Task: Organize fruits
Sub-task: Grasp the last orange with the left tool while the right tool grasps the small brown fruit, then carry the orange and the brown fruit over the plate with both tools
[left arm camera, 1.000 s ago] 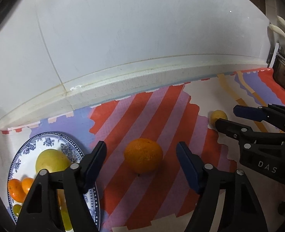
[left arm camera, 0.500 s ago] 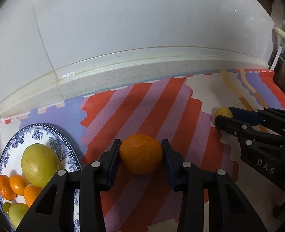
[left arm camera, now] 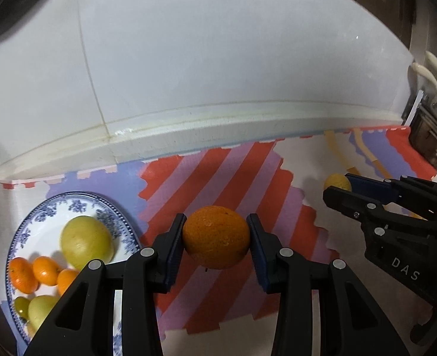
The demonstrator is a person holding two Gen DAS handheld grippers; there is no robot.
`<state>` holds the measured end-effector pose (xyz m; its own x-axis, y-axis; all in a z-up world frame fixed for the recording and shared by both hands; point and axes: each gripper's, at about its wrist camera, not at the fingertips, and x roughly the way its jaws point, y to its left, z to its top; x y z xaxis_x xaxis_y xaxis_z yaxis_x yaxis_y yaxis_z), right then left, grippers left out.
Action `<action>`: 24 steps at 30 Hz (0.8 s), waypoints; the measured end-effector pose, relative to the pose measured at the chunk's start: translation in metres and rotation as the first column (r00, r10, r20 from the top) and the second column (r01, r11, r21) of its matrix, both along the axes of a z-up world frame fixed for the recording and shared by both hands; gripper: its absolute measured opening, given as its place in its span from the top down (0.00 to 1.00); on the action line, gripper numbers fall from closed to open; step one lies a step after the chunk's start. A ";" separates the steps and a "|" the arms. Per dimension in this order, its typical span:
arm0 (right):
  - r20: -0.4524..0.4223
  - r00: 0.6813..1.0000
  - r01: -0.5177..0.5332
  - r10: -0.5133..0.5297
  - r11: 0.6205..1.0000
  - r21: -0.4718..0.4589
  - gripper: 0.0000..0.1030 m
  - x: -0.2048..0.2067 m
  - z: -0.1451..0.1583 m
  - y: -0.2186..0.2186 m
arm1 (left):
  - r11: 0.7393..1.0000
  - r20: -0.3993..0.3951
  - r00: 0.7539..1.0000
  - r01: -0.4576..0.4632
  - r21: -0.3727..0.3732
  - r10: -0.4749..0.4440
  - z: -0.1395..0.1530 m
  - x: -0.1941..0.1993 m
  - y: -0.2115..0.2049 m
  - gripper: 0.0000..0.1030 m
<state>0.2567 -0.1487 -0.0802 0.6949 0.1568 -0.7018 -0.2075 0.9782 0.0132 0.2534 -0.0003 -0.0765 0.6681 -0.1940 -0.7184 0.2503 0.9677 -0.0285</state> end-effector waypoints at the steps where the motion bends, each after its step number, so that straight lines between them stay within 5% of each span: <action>1: 0.004 1.000 -0.004 0.004 1.000 0.003 0.73 -0.002 0.002 0.001 | 1.000 0.005 1.000 -0.002 -0.003 0.002 0.003 -0.003 0.001 0.60; 24: 0.162 0.977 -0.145 0.140 0.989 0.020 0.73 -0.086 0.078 0.058 | 0.993 0.156 0.981 -0.108 -0.056 0.115 0.073 -0.093 0.048 0.60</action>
